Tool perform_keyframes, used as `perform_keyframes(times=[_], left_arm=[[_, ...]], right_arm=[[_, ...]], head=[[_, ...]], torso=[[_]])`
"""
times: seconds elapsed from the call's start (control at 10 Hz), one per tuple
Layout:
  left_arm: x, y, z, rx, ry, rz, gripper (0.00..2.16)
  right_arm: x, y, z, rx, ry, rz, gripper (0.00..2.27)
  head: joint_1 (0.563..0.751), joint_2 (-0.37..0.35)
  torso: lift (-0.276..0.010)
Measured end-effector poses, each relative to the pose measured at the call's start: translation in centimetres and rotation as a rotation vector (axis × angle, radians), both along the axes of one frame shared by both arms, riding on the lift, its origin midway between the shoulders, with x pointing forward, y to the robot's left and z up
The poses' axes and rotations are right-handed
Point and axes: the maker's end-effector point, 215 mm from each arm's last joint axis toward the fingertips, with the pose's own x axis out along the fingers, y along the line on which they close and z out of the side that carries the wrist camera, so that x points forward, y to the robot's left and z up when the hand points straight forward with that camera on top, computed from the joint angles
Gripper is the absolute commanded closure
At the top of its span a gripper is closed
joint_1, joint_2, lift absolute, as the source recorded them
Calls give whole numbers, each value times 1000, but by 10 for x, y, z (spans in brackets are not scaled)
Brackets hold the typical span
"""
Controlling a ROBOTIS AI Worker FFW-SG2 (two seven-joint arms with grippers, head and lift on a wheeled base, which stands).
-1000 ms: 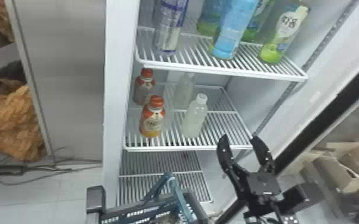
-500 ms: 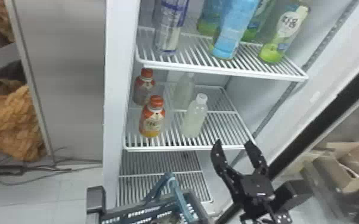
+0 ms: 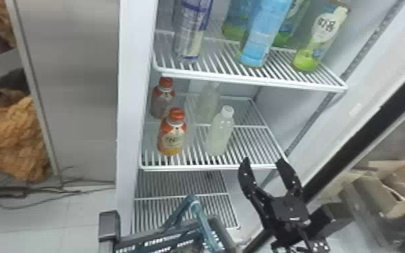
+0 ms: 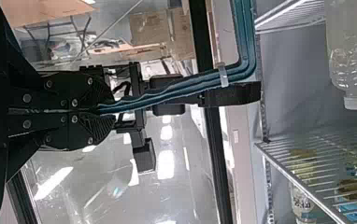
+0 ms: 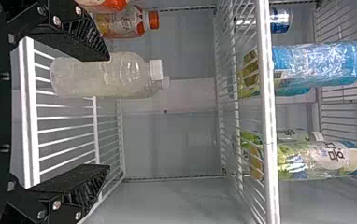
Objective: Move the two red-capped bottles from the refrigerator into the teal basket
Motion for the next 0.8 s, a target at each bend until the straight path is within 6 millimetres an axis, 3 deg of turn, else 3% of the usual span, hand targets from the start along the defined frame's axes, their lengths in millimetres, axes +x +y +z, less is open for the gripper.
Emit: perform_keyframes(times=[0.8], left_arm=[[-1, 0, 0, -4, 5, 1, 1116]], right_arm=[[-1, -1, 1, -1, -2, -2, 214]], head=[[695, -350]], torso=[[-228]])
